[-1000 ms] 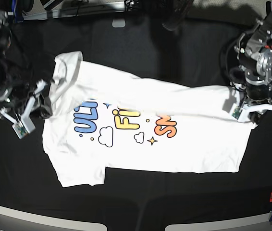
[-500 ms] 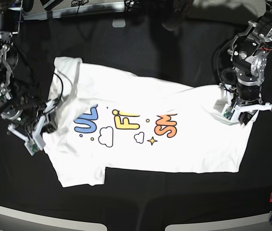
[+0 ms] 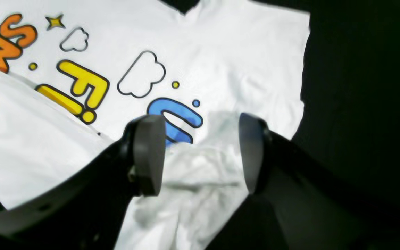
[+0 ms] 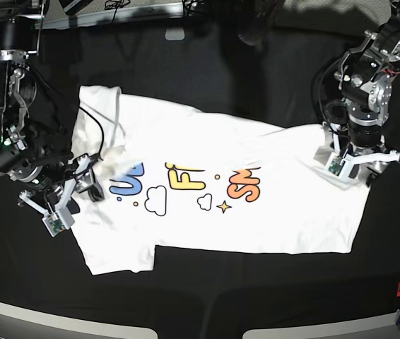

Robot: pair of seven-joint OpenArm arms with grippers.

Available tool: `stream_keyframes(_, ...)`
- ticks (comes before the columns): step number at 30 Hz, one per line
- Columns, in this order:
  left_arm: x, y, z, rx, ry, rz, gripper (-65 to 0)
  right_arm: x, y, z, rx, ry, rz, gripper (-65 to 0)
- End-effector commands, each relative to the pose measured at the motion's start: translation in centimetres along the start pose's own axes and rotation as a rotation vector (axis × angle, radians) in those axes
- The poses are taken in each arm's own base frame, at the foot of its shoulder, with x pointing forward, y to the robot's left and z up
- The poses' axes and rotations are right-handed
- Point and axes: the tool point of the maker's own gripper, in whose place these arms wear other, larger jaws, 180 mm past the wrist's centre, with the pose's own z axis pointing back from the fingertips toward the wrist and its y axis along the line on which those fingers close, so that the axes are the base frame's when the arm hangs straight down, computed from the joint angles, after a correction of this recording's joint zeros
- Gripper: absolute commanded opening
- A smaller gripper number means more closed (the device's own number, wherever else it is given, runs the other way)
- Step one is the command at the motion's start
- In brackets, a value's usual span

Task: Layout the t-shirt on the table in an organized manner, then fold the t-shirt properly
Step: 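Grasp the shirt side edges with both grippers and fold toward the center, then release the shirt and raise the right gripper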

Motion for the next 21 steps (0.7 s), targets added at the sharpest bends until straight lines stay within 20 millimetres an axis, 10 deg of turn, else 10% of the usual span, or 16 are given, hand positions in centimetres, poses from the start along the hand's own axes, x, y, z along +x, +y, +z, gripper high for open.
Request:
stream_keyframes(1, 0.8, 1.5, -0.2, 0.046, -0.025, 0.001, -34.2, 1.6, -0.6, 0.5, -0.004, -0.048, 0.006, -32.3)
stream_keyframes(10, -0.6, 1.5, -0.2, 0.047, 0.051, 0.003, -34.3, 1.0, 8.5, 3.9, 0.352, -0.031, 0.092, -42.0)
stream_keyframes(21, -0.7, 1.5, -0.2, 0.046, 0.057, 0.004, -34.3, -6.8, 10.9, 5.9, -0.089, 0.121, -0.066, -42.0)
